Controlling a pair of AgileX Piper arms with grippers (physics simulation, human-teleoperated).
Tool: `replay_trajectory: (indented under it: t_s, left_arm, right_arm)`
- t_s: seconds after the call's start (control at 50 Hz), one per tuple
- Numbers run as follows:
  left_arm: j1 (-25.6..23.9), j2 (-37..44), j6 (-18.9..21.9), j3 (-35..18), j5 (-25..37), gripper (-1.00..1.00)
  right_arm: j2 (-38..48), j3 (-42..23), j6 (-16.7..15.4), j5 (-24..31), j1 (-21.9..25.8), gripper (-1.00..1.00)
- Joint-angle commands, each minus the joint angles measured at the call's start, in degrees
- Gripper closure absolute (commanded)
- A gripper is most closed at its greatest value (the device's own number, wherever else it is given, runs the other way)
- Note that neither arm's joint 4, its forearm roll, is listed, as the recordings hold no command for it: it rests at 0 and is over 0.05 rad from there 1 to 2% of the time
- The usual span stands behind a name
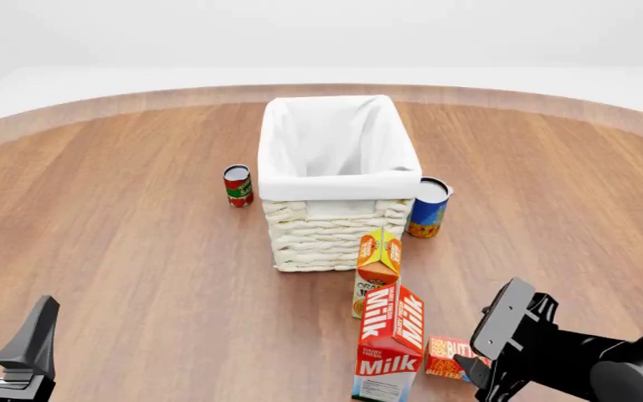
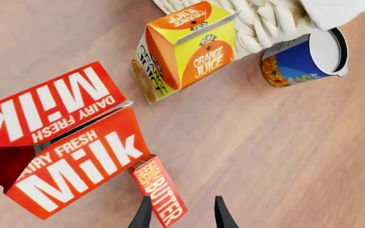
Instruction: Pick up the butter and put it in the basket.
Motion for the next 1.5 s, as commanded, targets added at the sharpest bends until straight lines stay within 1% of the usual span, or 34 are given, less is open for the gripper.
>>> replay_trajectory:
  t_s: [0.02,0.14,0.3,0.38,0.48,0.6,0.74,0.8,1.24,1.42,1.5]
  left_arm:
    - [0.0,0.0,0.0,0.0,0.0,-1.0]
    - [0.0,0.0,0.0,0.0,0.0,-1.0]
    - [0.0,0.0,0.0,0.0,0.0,-1.0]
    - [0.0,0.0,0.0,0.0,0.0,-1.0]
    - [0.0,0.0,0.0,0.0,0.0,-1.0]
    - [0.0,0.0,0.0,0.0,0.0,-1.0]
    - [0.0,0.0,0.0,0.0,0.0,-1.0]
    - [0.0,0.0,0.0,0.0,0.0,-1.0]
    - [0.0,0.0,0.0,0.0,0.0,-1.0]
    - [0.0,0.0,0.0,0.0,0.0,-1.0]
    - [0.0,0.0,0.0,0.0,0.0,-1.0]
  right_arm:
    - [5.7,3.4,0.7,-5.3,2.7,-1.0]
    - [4.5,3.0,0.6,-3.8,2.6,-1.0]
    - [3.9,3.3,0.0,-3.4,2.5,-1.0]
    - [4.0,3.6,-1.6,-3.5,1.9,-1.0]
    - [3.9,2.4,-2.7,-2.7,0.5,-1.0]
    - [3.3,1.5,-3.3,-1.4,-0.1,-1.0]
    - [4.0,1.4,-5.3,-1.8,-1.1,-1.0]
    - [3.4,1.3,-5.6,-1.1,-1.1,-1.0]
    - [4.1,0.7,-5.2,-1.3,0.0,-1.0]
    - [7.1,1.6,-4.8,-4.6,0.6,-1.0]
    - [7.9,1.3,-4.6,-5.1,0.7,-1.0]
